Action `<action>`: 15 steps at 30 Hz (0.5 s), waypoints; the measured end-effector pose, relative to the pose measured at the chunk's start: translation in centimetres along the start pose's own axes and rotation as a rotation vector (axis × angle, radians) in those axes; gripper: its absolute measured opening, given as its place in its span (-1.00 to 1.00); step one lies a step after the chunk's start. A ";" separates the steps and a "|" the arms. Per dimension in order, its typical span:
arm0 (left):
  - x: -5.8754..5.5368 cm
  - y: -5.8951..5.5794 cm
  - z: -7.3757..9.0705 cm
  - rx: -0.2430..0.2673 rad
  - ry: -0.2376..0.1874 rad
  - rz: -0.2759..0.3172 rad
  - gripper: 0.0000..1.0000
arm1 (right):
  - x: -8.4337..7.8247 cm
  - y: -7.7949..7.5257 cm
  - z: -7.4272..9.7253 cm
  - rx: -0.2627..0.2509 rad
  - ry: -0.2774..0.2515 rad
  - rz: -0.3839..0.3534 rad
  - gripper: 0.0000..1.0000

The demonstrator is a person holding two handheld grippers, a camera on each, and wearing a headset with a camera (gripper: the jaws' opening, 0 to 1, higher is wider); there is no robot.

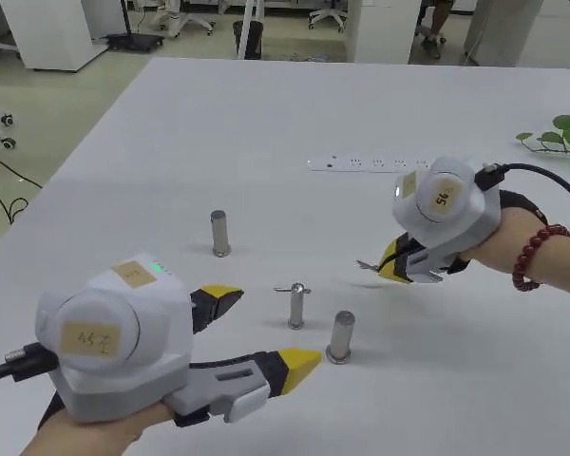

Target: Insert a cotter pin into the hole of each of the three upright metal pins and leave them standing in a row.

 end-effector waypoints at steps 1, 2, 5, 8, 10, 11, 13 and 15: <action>0.1 0.0 0.0 -0.002 -0.004 0.004 0.21 | 0.3 0.1 0.2 -0.006 -0.007 0.014 -0.95; 0.2 0.0 0.0 -0.003 -0.005 0.004 0.19 | 0.7 0.4 0.6 -0.008 -0.016 0.034 -0.95; 0.5 0.1 -0.1 -0.007 -0.002 0.002 0.14 | 1.8 0.9 1.4 -0.016 -0.045 0.071 -0.95; 0.8 0.1 -0.2 -0.012 -0.008 -0.006 0.10 | 2.8 1.4 2.1 -0.025 -0.079 0.120 -0.95; 1.0 0.1 -0.3 -0.018 -0.012 -0.002 0.07 | 3.4 1.7 2.5 -0.029 -0.094 0.148 -0.95; 1.1 0.2 -0.4 -0.019 -0.013 -0.002 0.05 | 3.8 2.0 2.7 -0.029 -0.104 0.169 -0.95; 1.3 0.2 -0.5 -0.019 -0.014 0.001 0.01 | 4.4 2.5 3.1 -0.029 -0.121 0.195 -0.95; 1.3 0.3 -0.7 -0.016 -0.013 0.016 -0.03 | 5.0 3.1 3.4 -0.032 -0.136 0.227 -0.95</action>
Point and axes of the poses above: the centre of the closed fingertips' face, and the gripper's own axes: z roughly backward along the fingers, y roughly to its left, x roughly out of its top, the point moved 9 cm from there along z, roughly backward along the fingers, and after that the axes turned 6 degrees about -y, right-handed, at the moved point
